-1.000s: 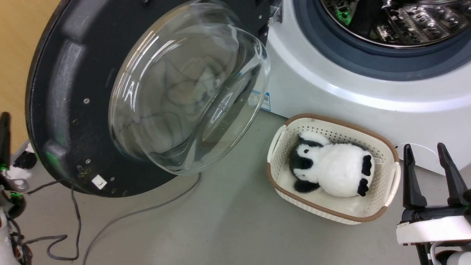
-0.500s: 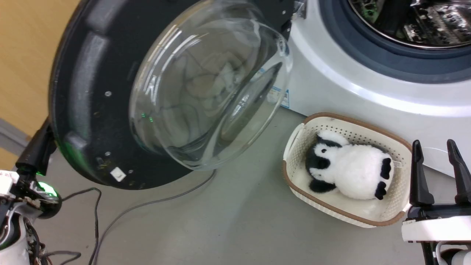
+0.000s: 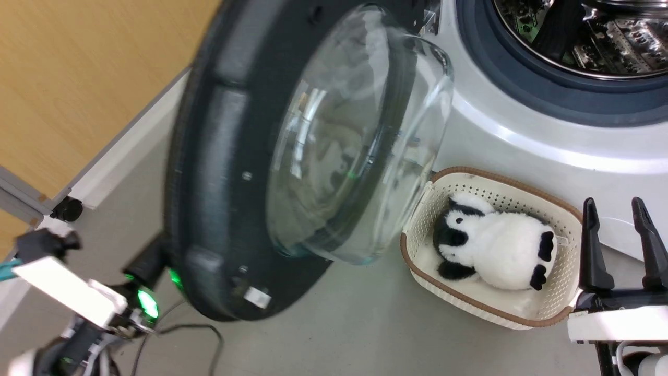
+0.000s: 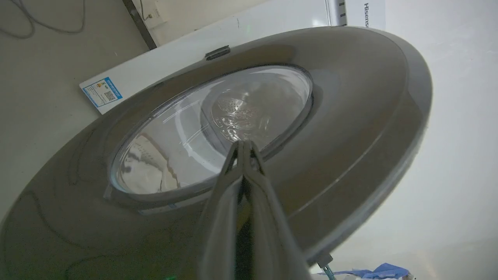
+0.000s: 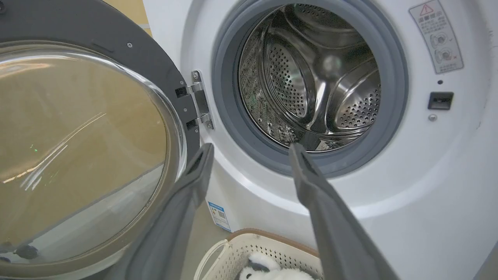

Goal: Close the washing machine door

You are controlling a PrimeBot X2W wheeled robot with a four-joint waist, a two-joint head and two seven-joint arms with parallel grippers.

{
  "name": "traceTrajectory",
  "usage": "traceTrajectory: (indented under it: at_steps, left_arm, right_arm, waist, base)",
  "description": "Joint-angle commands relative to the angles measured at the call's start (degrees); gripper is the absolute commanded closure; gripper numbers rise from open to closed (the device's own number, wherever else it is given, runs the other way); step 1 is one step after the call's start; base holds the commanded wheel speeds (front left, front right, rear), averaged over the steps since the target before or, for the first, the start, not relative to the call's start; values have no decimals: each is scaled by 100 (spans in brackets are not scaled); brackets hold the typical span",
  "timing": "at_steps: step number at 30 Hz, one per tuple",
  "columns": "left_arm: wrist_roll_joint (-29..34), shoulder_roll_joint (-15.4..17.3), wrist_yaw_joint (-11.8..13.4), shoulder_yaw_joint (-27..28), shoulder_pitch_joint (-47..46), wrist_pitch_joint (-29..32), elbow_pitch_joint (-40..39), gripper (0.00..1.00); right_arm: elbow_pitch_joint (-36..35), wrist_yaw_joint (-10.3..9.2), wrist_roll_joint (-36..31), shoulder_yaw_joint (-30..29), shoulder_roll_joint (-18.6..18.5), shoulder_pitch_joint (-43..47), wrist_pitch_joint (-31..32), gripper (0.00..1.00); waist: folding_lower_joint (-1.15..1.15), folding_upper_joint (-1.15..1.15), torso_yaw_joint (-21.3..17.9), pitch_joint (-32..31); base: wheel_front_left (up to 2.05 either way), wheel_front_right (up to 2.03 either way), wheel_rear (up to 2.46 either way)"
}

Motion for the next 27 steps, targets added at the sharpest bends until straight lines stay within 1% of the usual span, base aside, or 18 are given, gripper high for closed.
traceTrajectory:
  at_steps: [1,6,7,8,9,10,11,12,13,17,22,23,27]
  left_arm:
    - [53,-61,-26,-227,185,79,-244,100]
    - [169,-113,-26,-913,364,192,-729,100]
    - [169,-113,-26,-913,364,192,-729,100]
    - [179,-146,-26,-1197,360,204,-842,100]
    - [196,-157,-26,-1345,347,212,-876,100]
    - [196,-157,-26,-1345,347,212,-876,100]
    - [220,-161,-26,-1495,320,225,-900,100]
    - [241,-174,-26,-1716,277,176,-936,100]
    - [239,-184,-26,-1806,253,130,-949,100]
    - [235,-218,-26,-2147,117,-69,-917,100]
    - [210,-286,-26,-2574,-139,-479,-727,100]
    - [210,-286,-26,-2574,-139,-479,-727,100]
    - [209,-323,-26,-2922,-377,-810,-527,100]
  right_arm:
    - [12,3,63,-4,4,-80,-25,0]
    - [-24,3,67,-131,4,-50,-25,0]
    - [-24,3,67,-131,4,-50,-25,0]
    - [-40,3,77,-214,4,-18,-25,0]
    - [-52,3,79,-260,4,2,-25,0]
    - [-52,3,79,-260,4,2,-25,0]
    - [-64,3,82,-310,4,26,-25,0]
    - [-79,3,92,-348,4,45,-25,0]
    - [-78,3,93,-352,4,47,-25,0]
    - [-89,3,114,-337,4,31,-25,0]
    - [-90,3,157,-334,4,-20,-25,0]
    - [-90,3,157,-334,4,-20,-25,0]
    - [-78,3,185,-318,4,-53,-25,0]
  waist:
    - [0,0,-7,-35]
    - [0,0,-32,-117]
    - [0,0,-32,-117]
    - [0,0,-51,-165]
    - [0,0,-61,-188]
    - [0,0,-61,-188]
    - [0,0,-72,-210]
    - [0,0,-192,-231]
    - [0,0,-273,-234]
    - [0,0,-632,-236]
    - [0,0,-1132,-197]
    - [0,0,-1132,-197]
    - [0,0,-1524,-147]
  base:
    - [0,0,0]
    - [0,0,0]
    - [0,0,0]
    - [0,0,0]
    - [0,0,0]
    - [0,0,0]
    - [0,0,0]
    - [0,0,0]
    - [0,0,0]
    - [0,0,0]
    - [0,0,0]
    - [0,0,0]
    - [0,0,0]
